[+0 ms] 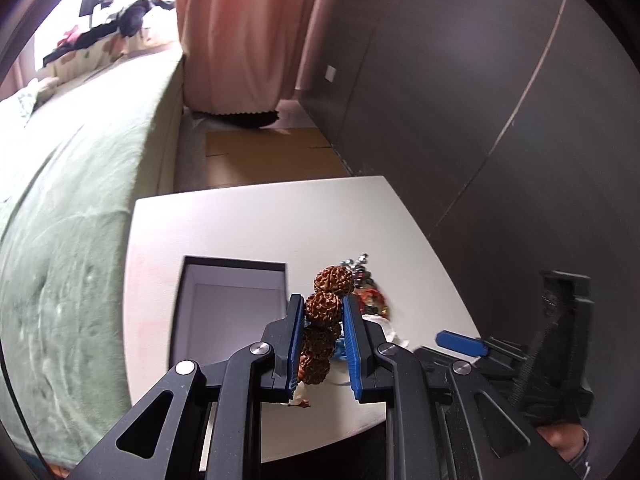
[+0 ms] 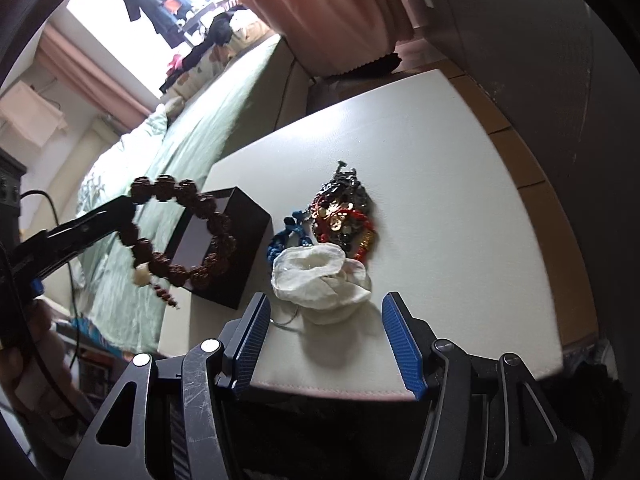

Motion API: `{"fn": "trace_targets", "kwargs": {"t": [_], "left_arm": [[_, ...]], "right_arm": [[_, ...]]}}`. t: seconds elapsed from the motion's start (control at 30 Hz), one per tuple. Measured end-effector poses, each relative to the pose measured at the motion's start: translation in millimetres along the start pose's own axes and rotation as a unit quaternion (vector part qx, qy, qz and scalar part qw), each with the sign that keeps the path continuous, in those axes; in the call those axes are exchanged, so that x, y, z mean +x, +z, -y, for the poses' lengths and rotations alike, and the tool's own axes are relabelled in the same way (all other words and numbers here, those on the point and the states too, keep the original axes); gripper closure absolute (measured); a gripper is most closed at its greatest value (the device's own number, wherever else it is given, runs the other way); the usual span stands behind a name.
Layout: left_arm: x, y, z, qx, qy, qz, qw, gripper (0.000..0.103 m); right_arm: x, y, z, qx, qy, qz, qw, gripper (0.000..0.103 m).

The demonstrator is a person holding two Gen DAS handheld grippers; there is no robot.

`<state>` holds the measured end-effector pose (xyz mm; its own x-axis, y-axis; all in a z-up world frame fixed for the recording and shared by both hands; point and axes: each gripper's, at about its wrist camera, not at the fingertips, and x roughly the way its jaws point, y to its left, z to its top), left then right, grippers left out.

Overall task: Organize jewelry
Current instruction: 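Lift the brown bead bracelet with the left tool toward the black box, then lower the bracelet into the box with the left tool while the right tool drops the white pouch in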

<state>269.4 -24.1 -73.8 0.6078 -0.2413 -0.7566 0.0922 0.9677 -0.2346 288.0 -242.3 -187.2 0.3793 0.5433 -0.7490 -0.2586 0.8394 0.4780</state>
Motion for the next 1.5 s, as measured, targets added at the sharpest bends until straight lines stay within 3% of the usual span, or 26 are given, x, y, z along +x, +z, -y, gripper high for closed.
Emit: {"fn": "trace_targets", "kwargs": {"t": [0.3, 0.33, 0.37, 0.4, 0.77, 1.07, 1.17, 1.27, 1.33, 1.5], "left_arm": [[-29, 5, -37, -0.032, 0.005, 0.024, 0.9992, 0.083], [-31, 5, -41, -0.035, 0.004, 0.026, 0.999, 0.083], [-33, 6, -45, -0.037, 0.004, 0.027, 0.9989, 0.083], [-34, 6, -48, -0.039, 0.003, 0.028, 0.9988, 0.083], [-19, 21, -65, -0.058, -0.038, 0.028, 0.9972, 0.083], [15, 27, -63, -0.068, -0.074, 0.007, 0.9949, 0.083], [32, 24, -69, -0.077, -0.052, -0.019, 0.9955, 0.082], [37, 19, -82, -0.089, -0.034, -0.033, 0.9949, 0.064], [31, 15, -90, -0.09, -0.022, -0.026, 0.9953, 0.034], [8, 11, -108, -0.096, -0.011, -0.003, 0.9953, 0.031]], "right_arm": [[59, 19, -12, 0.004, -0.039, -0.059, 0.998, 0.045], [64, 20, -10, 0.014, -0.039, -0.065, 0.997, 0.053], [68, 21, -9, 0.021, -0.039, -0.073, 0.996, 0.084], [71, 21, -10, 0.024, -0.036, -0.082, 0.996, 0.096], [16, 35, -35, 0.014, -0.012, -0.024, 1.0, 0.096], [-22, 47, -54, 0.004, -0.029, 0.01, 1.0, 0.096], [-28, 50, -61, 0.001, -0.035, 0.015, 0.999, 0.096], [-27, 49, -67, -0.005, -0.036, 0.014, 0.999, 0.096], [-24, 49, -70, -0.009, -0.031, 0.011, 0.999, 0.096], [-11, 51, -88, -0.021, -0.015, 0.004, 1.0, 0.096]]}}
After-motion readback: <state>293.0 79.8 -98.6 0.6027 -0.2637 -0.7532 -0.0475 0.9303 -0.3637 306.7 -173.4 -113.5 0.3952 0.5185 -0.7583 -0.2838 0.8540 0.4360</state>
